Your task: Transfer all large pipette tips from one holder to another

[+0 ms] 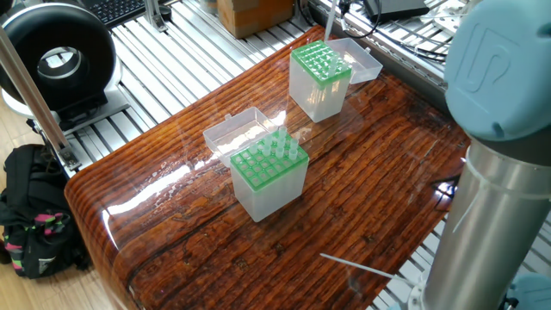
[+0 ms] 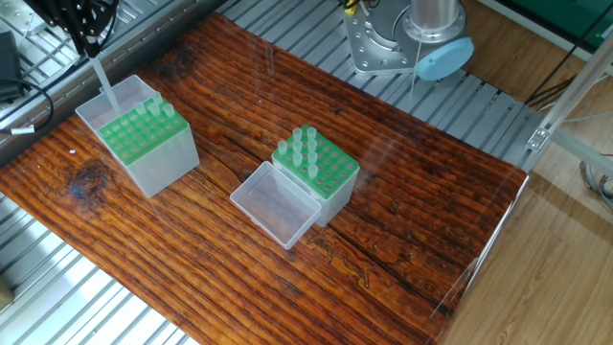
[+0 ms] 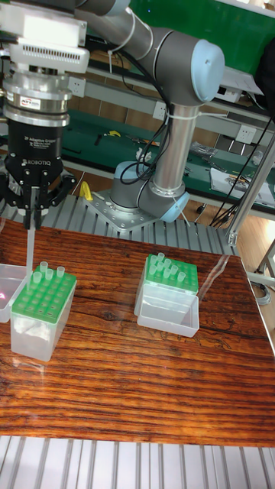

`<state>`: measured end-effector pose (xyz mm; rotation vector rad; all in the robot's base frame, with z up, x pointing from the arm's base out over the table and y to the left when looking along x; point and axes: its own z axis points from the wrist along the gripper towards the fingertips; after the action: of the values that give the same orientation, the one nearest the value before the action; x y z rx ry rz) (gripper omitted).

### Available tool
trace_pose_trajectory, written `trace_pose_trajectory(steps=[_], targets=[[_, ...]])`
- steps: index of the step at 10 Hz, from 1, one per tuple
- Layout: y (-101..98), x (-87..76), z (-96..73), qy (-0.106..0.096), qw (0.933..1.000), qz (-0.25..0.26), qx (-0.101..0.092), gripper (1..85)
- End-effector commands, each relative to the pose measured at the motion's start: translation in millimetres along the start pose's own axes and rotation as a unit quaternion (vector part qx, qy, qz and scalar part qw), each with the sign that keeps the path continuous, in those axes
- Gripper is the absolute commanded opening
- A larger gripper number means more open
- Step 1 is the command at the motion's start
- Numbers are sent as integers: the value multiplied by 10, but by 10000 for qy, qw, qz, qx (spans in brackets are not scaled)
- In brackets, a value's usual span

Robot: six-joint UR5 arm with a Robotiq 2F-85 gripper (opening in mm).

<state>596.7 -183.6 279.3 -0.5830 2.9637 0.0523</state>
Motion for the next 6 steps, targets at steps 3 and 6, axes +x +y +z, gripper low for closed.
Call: trace_pose_trajectory(steps=[3,6], targets=[[4,-76,11,-96,10000,-5,26,10],[55,-49,34,-14,10000,47,-58,10]])
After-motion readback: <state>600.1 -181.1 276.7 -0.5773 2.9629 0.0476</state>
